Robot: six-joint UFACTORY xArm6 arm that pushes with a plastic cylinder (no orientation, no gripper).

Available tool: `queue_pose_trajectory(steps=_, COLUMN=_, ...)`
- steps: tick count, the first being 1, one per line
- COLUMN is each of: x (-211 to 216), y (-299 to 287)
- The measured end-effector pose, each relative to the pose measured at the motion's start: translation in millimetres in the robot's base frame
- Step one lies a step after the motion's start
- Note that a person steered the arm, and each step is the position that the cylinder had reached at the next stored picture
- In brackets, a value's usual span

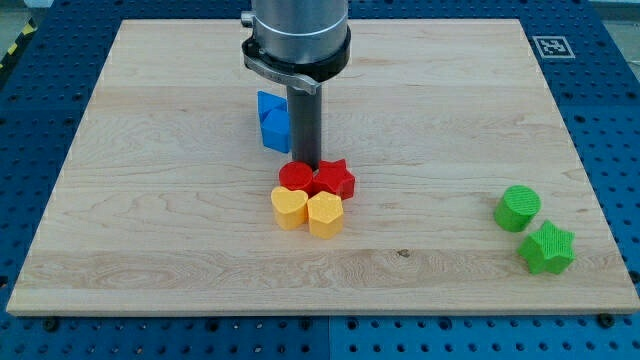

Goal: Place the red star diagonally below the green circle

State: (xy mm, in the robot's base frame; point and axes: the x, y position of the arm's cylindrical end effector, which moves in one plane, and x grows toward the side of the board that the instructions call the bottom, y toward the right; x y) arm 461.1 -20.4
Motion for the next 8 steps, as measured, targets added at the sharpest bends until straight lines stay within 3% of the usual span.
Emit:
queue_pose_trajectory(steps=4, x=-9.9, y=75.9)
queue_pose_trajectory(steps=5, x=-9.9, y=71.8)
queue_pose_trajectory(steps=8, x=-9.9, y=-28.2)
